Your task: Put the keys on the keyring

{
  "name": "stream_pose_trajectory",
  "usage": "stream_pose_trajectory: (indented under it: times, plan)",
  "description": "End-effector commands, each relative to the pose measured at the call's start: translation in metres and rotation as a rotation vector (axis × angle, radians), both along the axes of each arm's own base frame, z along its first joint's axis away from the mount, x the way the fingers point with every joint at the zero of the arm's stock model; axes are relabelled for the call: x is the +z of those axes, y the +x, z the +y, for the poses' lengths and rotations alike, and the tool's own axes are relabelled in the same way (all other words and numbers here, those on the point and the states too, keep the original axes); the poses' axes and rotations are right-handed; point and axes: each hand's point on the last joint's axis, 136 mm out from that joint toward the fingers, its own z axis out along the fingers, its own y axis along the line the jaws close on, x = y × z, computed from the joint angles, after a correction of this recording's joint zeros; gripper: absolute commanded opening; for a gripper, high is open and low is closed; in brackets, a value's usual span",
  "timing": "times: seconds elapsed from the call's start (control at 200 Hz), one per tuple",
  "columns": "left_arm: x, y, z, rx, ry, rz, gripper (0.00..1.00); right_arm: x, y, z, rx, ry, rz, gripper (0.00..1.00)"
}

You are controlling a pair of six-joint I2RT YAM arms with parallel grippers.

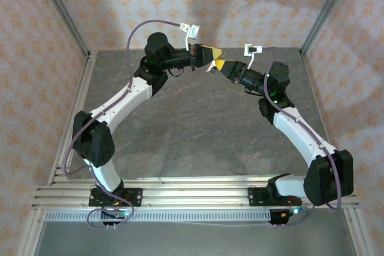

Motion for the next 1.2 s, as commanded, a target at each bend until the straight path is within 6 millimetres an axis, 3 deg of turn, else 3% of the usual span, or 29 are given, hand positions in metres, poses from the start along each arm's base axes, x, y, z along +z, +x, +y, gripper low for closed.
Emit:
stream_pose_trajectory:
  times: [0.0, 0.25, 0.355, 0.651, 0.976, 1.016, 1.196]
  plan:
    - [0.01, -0.019, -0.013, -0.065, -0.031, -0.054, 0.0, 0.019, 0.0, 0.005, -0.012, 0.044, -0.056, 0.0]
    - [0.007, -0.017, -0.013, -0.054, -0.044, -0.042, 0.0, 0.039, 0.009, 0.001, -0.019, 0.19, -0.044, 0.0]
    - [0.007, -0.016, -0.013, -0.045, -0.049, -0.038, 0.0, 0.032, 0.01, 0.007, 0.006, 0.156, -0.013, 0.0]
    - [0.006, 0.002, -0.008, 0.05, -0.097, 0.001, 0.0, 0.012, 0.0, -0.007, -0.103, 0.022, 0.003, 0.0]
    - [0.012, 0.012, -0.003, 0.092, -0.167, 0.025, 0.0, 0.001, 0.002, -0.025, -0.168, 0.008, 0.04, 0.04]
    - [0.013, 0.012, -0.004, 0.09, -0.168, 0.026, 0.0, 0.009, -0.004, -0.03, -0.175, 0.016, 0.019, 0.04]
    - [0.014, 0.013, -0.003, 0.09, -0.177, 0.028, 0.0, 0.01, -0.005, -0.04, -0.203, 0.015, 0.022, 0.07]
